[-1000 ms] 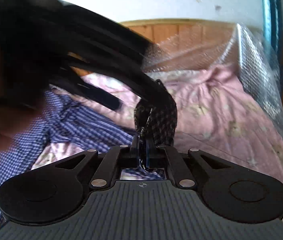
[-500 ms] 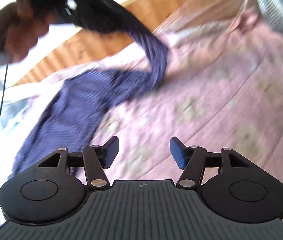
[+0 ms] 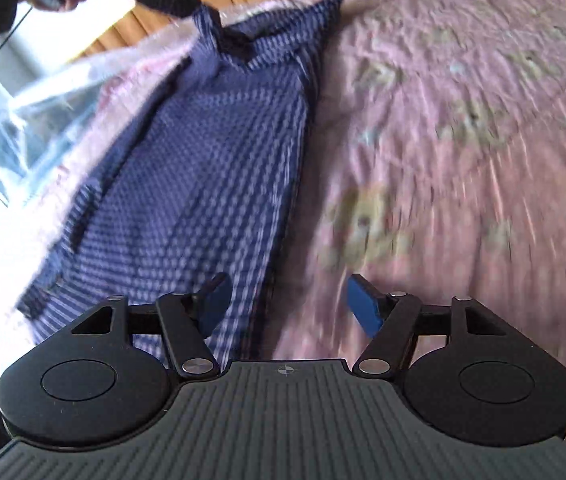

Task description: Fold clothes

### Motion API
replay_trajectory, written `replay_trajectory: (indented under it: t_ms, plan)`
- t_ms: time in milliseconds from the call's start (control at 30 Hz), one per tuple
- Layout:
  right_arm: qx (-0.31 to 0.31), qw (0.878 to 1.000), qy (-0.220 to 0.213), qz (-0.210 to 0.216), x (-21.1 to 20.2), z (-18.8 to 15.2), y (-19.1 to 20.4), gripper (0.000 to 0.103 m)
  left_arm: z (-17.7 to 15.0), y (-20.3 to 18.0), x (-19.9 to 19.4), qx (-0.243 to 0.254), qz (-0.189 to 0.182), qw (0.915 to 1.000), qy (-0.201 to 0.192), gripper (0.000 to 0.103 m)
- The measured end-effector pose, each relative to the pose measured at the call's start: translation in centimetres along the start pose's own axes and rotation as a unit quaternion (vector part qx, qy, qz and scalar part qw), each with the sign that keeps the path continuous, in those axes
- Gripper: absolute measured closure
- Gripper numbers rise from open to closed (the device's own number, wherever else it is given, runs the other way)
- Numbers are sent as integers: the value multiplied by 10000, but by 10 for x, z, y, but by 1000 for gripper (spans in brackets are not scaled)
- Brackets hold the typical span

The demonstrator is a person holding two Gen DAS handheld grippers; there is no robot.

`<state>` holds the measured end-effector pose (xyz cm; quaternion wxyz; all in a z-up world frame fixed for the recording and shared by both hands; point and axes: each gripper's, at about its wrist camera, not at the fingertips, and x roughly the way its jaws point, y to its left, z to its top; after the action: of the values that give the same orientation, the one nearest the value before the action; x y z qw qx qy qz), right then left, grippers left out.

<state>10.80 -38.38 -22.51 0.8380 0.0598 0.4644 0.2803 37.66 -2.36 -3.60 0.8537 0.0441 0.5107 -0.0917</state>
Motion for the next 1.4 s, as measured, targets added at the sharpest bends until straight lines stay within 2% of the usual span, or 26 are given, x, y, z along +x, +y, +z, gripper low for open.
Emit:
replay_trajectory:
  t_ms: [67, 200, 300, 367, 400, 433, 467, 500, 633, 733, 833, 933, 1100, 1267, 1333, 1400]
  plan:
    - [-4, 9992, -21, -397, -5, -13, 13, 43, -3, 5, -1, -105, -441, 9982, -381, 96]
    - [441, 9942, -98, -974, -19, -35, 34, 54, 2, 14, -9, -376, -1311, 9866, -897, 96]
    - [880, 9894, -206, -1141, -22, -54, 51, 56, 6, 19, -25, -398, -1662, 9767, -1302, 96]
    - [1072, 9853, -288, -1296, -22, -64, 62, 59, 8, 26, -30, -504, -1733, 9731, -1434, 96]
    - [1128, 9834, -339, -1383, -22, -68, 67, 68, 10, 29, -31, -557, -1740, 9722, -1467, 96]
    - [1171, 9814, -385, -1475, -22, -72, 73, 93, 11, 33, -31, -607, -1749, 9716, -1473, 96]
    - [1108, 9799, -398, -1608, -21, -74, 80, 103, 13, 37, -28, -645, -1758, 9723, -1402, 96]
    - [1018, 9788, -436, -1721, -22, -75, 87, 103, 14, 39, -24, -671, -1754, 9730, -1344, 96]
    - [381, 9752, -704, -2063, -32, -71, 124, 103, 15, 54, -25, -720, -1574, 9752, -1381, 97]
    - [-180, 9732, -775, -2157, -35, -67, 154, 103, 13, 66, -31, -593, -1402, 9781, -1418, 97]
    - [-638, 9742, -524, -2102, -24, -68, 179, 103, 9, 79, -23, -405, -1051, 9853, -1286, 97]
    - [-862, 9744, -150, -2072, -6, -79, 191, 103, 4, 88, -8, -296, -988, 9899, -968, 97]
    - [-1005, 9755, 389, -1920, 10, -91, 194, 103, -21, 92, -12, -103, -526, 9932, -1032, 97]
    - [-790, 9856, 603, -1367, 10, -83, 181, 102, -50, 112, -18, -401, 54, 9933, -1084, 97]
    - [-601, 9913, 785, -863, 5, -78, 171, 95, -53, 120, -16, -548, 304, 9925, -1051, 97]
    - [-477, 9951, 784, -359, -11, -62, 160, 91, -55, 128, -17, -749, 486, 9906, -1033, 97]
